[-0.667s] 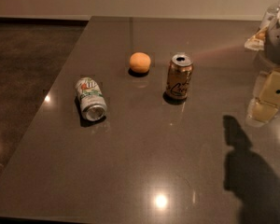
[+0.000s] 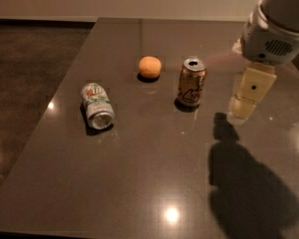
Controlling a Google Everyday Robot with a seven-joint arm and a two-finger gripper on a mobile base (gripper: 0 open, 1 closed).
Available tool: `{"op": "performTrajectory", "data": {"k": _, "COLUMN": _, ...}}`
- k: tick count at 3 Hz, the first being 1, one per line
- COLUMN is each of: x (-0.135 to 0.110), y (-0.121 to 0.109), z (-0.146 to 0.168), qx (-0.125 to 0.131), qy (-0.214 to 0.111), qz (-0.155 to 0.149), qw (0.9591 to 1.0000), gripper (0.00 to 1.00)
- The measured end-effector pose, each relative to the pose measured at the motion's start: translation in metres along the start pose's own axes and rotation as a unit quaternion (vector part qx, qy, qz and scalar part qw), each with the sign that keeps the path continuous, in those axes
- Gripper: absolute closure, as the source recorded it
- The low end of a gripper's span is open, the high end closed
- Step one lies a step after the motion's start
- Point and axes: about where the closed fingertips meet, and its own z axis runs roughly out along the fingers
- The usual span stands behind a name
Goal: Place 7up can upright
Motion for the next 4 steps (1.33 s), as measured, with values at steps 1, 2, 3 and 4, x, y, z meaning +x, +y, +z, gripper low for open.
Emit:
{"op": "performTrajectory", "data": {"k": 1, "x": -0.036, "y": -0.014, "z": 0.034, "qx": -0.032, "qy": 0.003, "qz": 0.02, "qw": 0.9993, "gripper": 0.0}}
{"op": "performTrajectory", "data": {"k": 2, "x": -0.081, "y": -0.023, "z": 0.063, "qx": -0.038, "qy": 0.013, "qz": 0.036, "qw": 0.9986, "gripper": 0.0}}
{"op": "performTrajectory", "data": {"k": 3, "x": -0.12, "y": -0.025, "z": 0.08, "qx": -0.03, "qy": 0.023, "qz": 0.043, "qw": 0.9983, "gripper": 0.0}}
{"op": "performTrajectory", "data": {"k": 4, "x": -0.142, "y": -0.024, "z": 0.088, "qx": -0.027, "qy": 0.03, "qz": 0.041, "qw": 0.9983, "gripper": 0.0}}
